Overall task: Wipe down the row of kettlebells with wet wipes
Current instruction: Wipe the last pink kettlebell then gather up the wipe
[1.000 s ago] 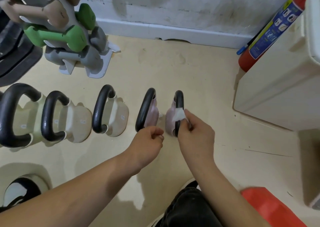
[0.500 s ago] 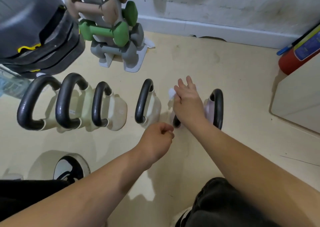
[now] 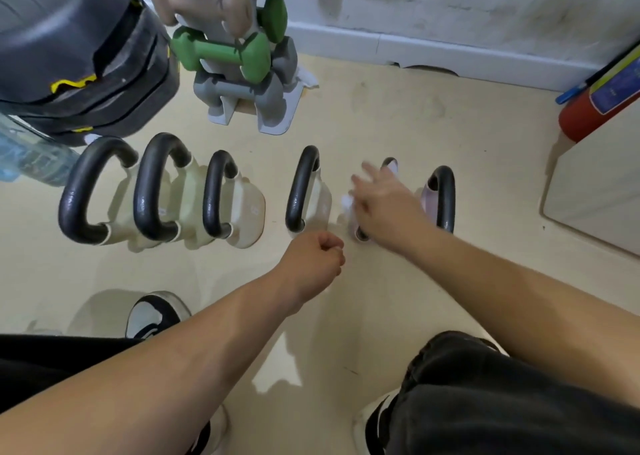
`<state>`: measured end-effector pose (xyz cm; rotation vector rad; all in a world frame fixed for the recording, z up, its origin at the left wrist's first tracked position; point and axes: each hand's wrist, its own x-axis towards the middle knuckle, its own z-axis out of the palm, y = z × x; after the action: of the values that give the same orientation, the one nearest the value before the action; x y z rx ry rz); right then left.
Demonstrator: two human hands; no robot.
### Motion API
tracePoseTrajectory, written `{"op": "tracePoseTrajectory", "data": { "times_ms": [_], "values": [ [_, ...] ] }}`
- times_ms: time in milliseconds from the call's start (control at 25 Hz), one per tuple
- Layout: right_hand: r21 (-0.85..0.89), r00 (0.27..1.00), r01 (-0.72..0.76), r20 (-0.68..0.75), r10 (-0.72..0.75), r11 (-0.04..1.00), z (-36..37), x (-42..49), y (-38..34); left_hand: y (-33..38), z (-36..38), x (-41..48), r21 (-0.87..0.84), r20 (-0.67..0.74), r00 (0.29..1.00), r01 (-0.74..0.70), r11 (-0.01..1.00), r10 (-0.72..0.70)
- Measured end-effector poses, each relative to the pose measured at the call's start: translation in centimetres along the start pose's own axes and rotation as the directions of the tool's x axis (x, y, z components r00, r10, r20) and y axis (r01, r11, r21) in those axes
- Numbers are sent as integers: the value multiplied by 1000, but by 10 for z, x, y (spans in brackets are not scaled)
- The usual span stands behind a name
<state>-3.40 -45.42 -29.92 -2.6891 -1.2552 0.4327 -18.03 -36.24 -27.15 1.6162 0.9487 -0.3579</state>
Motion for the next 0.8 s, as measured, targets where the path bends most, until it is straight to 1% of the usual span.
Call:
{"op": "tracePoseTrajectory", "data": {
  "times_ms": [40,80,120,160,200,240,320,400,440,520,600,640,680,720,760,800],
  "values": [
    [12,989,105,103,-105,994,2,-20,-17,-1,-6,-3,-9,3,1000,-24,1000,24],
    [76,967,154,194,-166,985,-5,-36,-32,-2,-12,-4,-15,-10,999,-52,999,52],
    [119,944,149,278,-177,982,-17,-40,-41,-2,-19,-4,-21,-35,997,-69,997,69],
    [173,941,101,302,-151,980,-33,-35,-49,-2,-25,-5,-35,-60,996,-72,997,70],
    [201,945,32,312,-95,979,-54,-26,-58,0,-31,-6,-63,-72,995,-68,996,63],
    [225,956,-23,291,-45,974,-75,-17,-66,3,-38,-11,-108,-76,995,-73,991,65],
    [245,971,-45,241,-16,969,-118,-5,-90,14,-50,-23,-207,-41,995,-95,974,88],
    [272,974,-64,225,2,960,-134,-2,-113,21,-62,-34,-321,15,993,-109,941,120],
    [307,969,-99,247,21,947,-131,-1,-124,19,-69,-38,-403,30,990,-116,908,140],
    [382,961,-187,262,88,905,-117,3,-142,13,-78,-40,-582,4,990,-114,805,144],
    [525,945,-310,266,193,793,-97,8,-154,-1,-83,-38,-669,-41,996,-83,739,74],
    [610,926,-374,291,242,699,-87,10,-161,-11,-86,-34,-688,-63,997,-68,723,34],
    [685,898,-439,333,286,581,-78,9,-166,-19,-89,-30,-704,-73,997,-58,708,9],
    [726,875,-483,374,307,490,-68,8,-169,-26,-92,-28,-723,-84,996,-59,688,-3],
    [744,857,-512,403,322,429,-57,7,-171,-32,-97,-26,-730,-105,994,-68,680,-13],
    [740,844,-531,417,337,413,-47,7,-172,-37,-101,-23,-717,-129,991,-73,694,-29]
  ]
}}
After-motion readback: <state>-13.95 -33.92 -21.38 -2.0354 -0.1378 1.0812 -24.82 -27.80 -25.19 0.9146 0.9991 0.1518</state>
